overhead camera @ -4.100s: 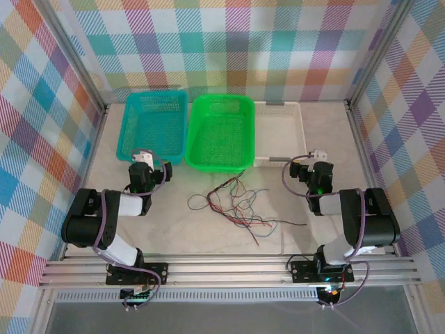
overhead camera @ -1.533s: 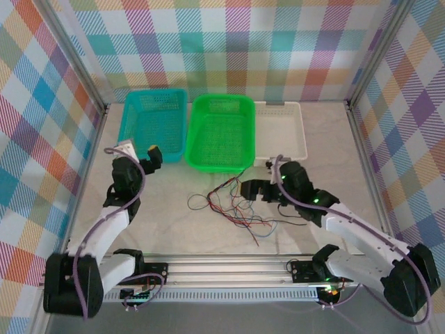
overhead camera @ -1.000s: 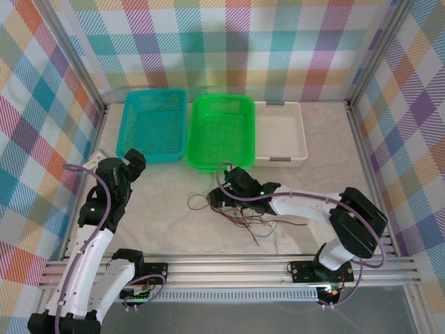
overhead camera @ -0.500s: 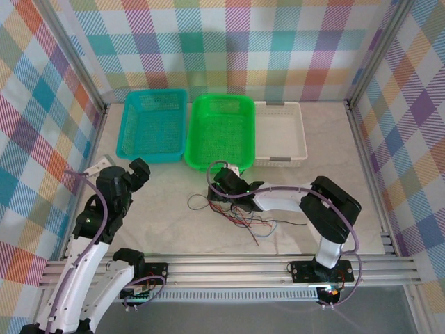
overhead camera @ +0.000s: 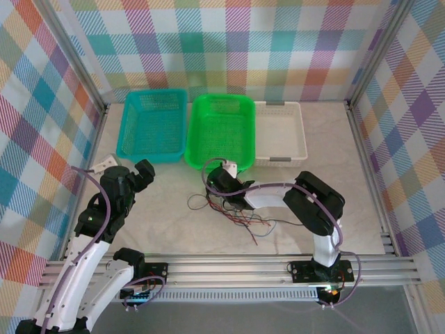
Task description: Untangle the cables
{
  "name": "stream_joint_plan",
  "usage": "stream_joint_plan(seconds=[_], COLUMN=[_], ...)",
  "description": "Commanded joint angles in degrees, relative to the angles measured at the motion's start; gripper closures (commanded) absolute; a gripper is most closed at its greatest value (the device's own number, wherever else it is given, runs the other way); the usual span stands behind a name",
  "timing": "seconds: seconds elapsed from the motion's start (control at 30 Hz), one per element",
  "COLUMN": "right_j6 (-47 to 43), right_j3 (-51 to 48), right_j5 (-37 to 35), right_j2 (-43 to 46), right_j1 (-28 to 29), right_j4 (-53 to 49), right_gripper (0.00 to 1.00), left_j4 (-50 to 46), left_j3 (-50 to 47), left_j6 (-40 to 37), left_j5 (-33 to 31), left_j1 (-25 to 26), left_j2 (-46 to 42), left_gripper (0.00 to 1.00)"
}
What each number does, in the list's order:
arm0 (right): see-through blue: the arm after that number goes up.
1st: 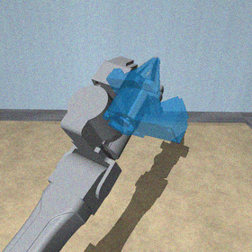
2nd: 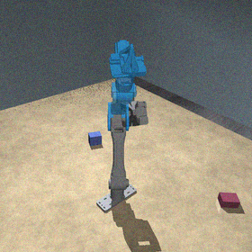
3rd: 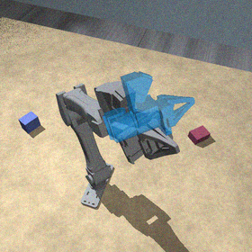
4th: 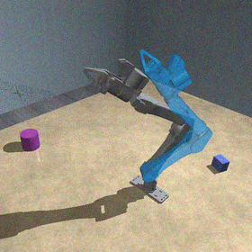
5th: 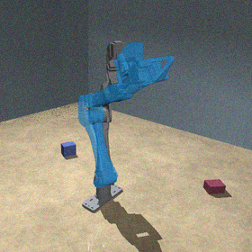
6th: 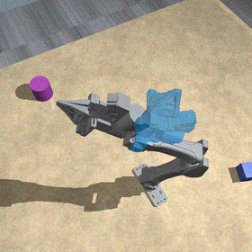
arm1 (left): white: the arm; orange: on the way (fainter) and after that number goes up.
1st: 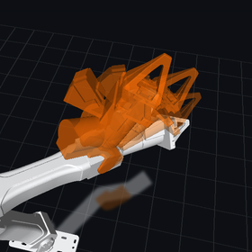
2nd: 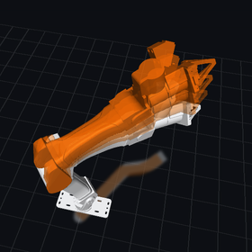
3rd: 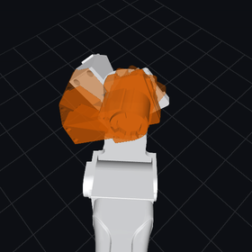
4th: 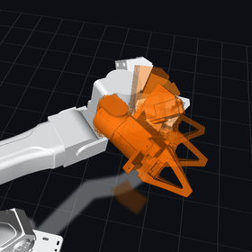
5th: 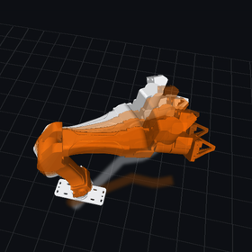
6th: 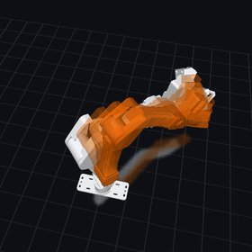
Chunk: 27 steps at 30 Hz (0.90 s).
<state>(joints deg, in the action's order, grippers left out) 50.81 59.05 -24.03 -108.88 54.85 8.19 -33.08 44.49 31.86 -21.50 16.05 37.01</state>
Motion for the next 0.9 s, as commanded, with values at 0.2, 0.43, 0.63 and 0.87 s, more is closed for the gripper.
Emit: stream_joint_plan(seconds=[0.2, 0.43, 0.63, 0.87], right_j6=[4.9, 5.2, 5.0, 5.3], right_j3=[-0.4, -2.2, -3.5, -6.0], right_j5=[-1.7, -0.4, -0.1, 0.7], right_j2=[-2.1, -1.2, -0.6, 1.4], right_j1=[0.4, 0.6, 1.7, 2.8], right_j4=[1.3, 3.2, 4.5, 7.1], right_gripper=[0.64, 0.81, 0.93, 1.0], left_j4=[0.2, 0.1, 0.0, -0.2], left_j3=[-0.6, -0.5, -0.5, -0.4], left_j6=[-1.9, -2.3, -2.5, -3.1], left_j5=[1.3, 1.5, 1.4, 1.7], left_j1=[0.6, 0.8, 0.9, 1.3], left_j2=[0.2, 0.3, 0.4, 0.5], left_gripper=[0.0, 0.0, 0.0, 0.0])
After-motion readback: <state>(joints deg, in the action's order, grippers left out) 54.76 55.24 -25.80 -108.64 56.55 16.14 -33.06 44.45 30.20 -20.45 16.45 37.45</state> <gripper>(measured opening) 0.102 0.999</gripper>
